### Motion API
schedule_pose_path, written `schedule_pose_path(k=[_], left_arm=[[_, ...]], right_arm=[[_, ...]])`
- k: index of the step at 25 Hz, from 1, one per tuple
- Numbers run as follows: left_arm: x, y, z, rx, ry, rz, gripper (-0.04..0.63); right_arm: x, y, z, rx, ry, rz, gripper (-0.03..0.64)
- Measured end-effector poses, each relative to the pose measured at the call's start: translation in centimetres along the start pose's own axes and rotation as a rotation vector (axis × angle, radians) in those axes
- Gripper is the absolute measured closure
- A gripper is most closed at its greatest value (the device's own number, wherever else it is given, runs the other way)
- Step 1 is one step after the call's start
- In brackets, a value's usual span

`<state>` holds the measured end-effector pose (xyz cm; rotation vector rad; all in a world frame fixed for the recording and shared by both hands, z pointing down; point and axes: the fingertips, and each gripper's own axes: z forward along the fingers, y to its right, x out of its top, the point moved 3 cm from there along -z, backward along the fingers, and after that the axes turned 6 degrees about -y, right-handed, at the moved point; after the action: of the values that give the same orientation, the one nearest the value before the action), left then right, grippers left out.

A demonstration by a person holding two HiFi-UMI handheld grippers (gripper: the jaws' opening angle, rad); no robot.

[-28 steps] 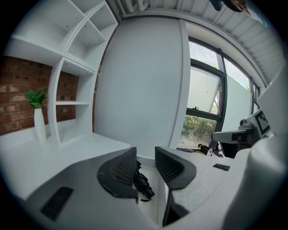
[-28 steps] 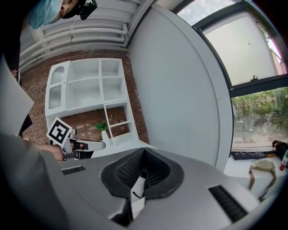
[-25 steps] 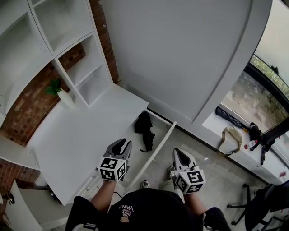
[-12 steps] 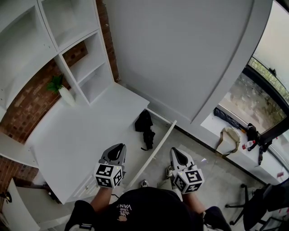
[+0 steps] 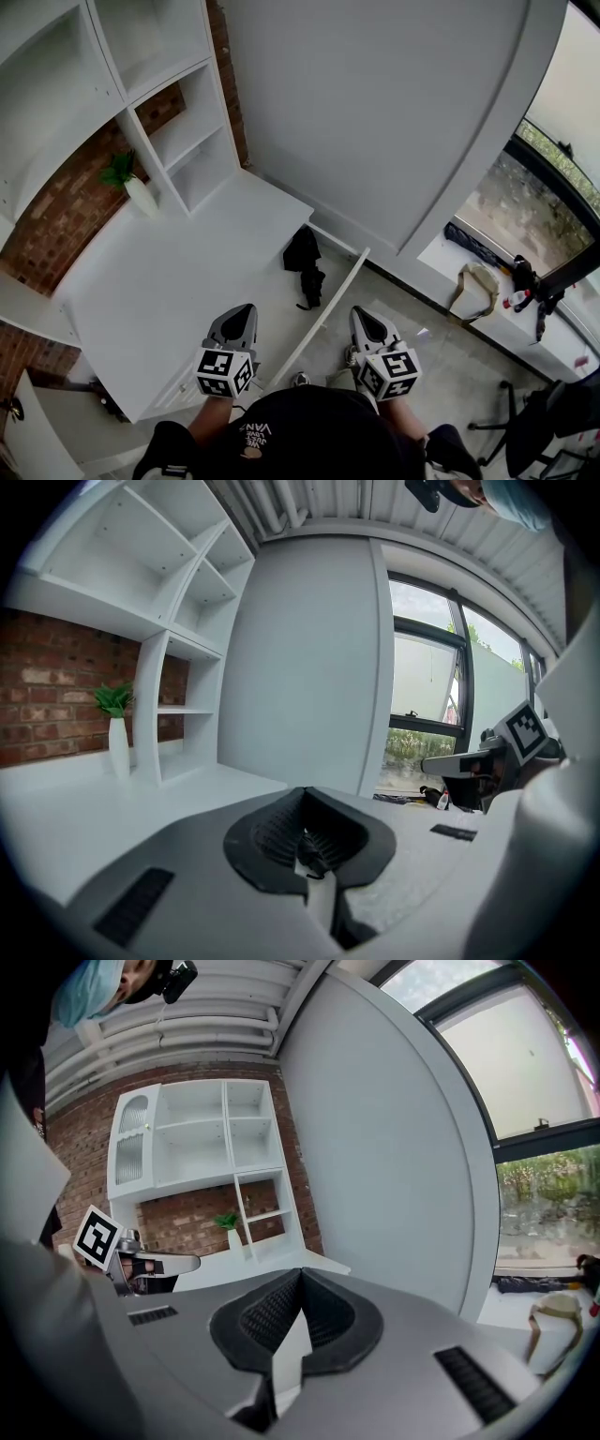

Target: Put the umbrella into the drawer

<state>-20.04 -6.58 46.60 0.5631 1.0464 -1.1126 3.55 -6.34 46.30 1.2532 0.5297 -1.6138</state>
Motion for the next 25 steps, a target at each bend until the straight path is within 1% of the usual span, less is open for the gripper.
schedule_pose_path(k=[7,15,20,25], left_arm=[[-0.5,-0.5,-0.8,-0.017,-0.005,0.0,0.589],[-1.2,-0.9,-0.9,-0.03,0.031,-0.058,0.589],[-1.1,-1.0,-1.1,-0.027,0.046,-0.056,0.589],[-1.4,-1.0,-1.0,-0.024,0.041,-0.061,0.589]], right_arm=[[-0.4,-0.7,0.4,-0.017,-0.023,-0.019,0.618],[-0.3,-0.3,0.3,-0.045,-0.015,-0.007,0.618],[-0.3,-0.2,0.3,-0.051,-0.016,-0.003,0.618],[-0.4,-0.1,0.5,-0.057,-0.017,-0.008,0.618]])
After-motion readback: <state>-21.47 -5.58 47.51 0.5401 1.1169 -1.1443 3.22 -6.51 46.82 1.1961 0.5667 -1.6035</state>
